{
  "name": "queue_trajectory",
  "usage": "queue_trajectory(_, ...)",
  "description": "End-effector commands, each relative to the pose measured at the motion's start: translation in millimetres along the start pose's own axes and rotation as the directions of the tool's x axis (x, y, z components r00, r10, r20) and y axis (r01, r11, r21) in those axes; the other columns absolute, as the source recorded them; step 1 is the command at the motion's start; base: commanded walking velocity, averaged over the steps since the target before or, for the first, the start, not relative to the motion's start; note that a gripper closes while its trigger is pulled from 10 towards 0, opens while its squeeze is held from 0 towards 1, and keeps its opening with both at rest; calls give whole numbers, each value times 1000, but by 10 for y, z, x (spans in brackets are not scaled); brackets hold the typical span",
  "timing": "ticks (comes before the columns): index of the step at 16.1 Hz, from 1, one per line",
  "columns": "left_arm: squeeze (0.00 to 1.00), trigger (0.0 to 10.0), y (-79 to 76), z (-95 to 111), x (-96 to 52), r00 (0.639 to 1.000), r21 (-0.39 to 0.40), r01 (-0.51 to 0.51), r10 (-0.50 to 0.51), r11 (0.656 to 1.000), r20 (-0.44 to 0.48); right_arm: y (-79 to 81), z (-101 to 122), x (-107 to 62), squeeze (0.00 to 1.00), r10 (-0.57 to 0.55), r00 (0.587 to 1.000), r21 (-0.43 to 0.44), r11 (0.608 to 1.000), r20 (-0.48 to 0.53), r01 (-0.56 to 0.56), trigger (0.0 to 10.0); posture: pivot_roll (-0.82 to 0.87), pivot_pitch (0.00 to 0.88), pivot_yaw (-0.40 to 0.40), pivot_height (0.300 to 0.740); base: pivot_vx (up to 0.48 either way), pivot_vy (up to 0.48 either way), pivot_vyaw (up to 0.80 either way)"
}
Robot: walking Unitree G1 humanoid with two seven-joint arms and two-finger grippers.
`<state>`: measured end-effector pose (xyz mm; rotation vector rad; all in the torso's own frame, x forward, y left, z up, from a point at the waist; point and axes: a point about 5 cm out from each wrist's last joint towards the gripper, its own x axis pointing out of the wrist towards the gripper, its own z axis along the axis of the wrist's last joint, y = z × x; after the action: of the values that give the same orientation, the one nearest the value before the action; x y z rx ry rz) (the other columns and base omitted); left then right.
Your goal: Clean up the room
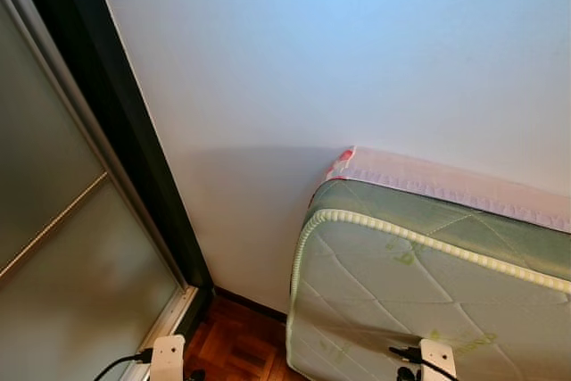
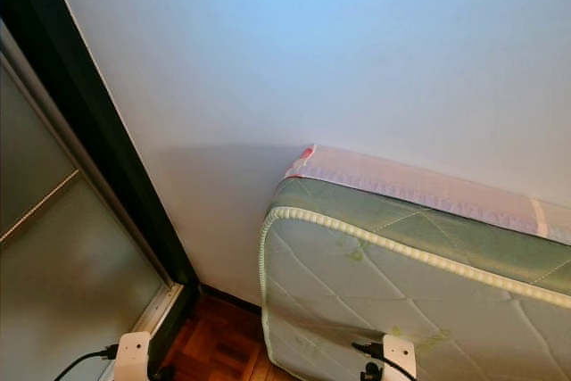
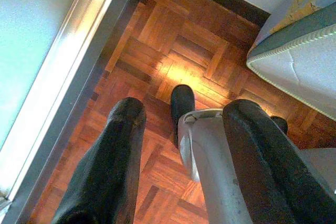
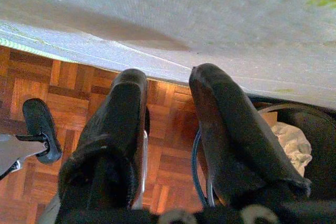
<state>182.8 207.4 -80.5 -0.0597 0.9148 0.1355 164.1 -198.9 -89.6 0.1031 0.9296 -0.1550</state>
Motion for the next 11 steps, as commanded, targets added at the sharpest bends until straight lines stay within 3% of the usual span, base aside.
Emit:
queue_trajectory(1,0,10000,772,-888,-469,984,47,-74,80,996,-157,-381,-94,-68,0,-22,999,283,958,-46,34,10000,71,0,-12,740,0,0,0)
queue_trajectory(8,0,10000,769,-901,-474,984,41,-74,80,996,-160,-387,-106,-71,0,-24,998,280,959,-52,37,10000,70,0,-17,740,0,0,0)
queue_trajectory(11,0,10000,772,-908,-477,983,47,-73,79,996,-163,-383,-112,-72,0,-22,998,277,960,-55,37,10000,68,0,-14,740,-309,0,0)
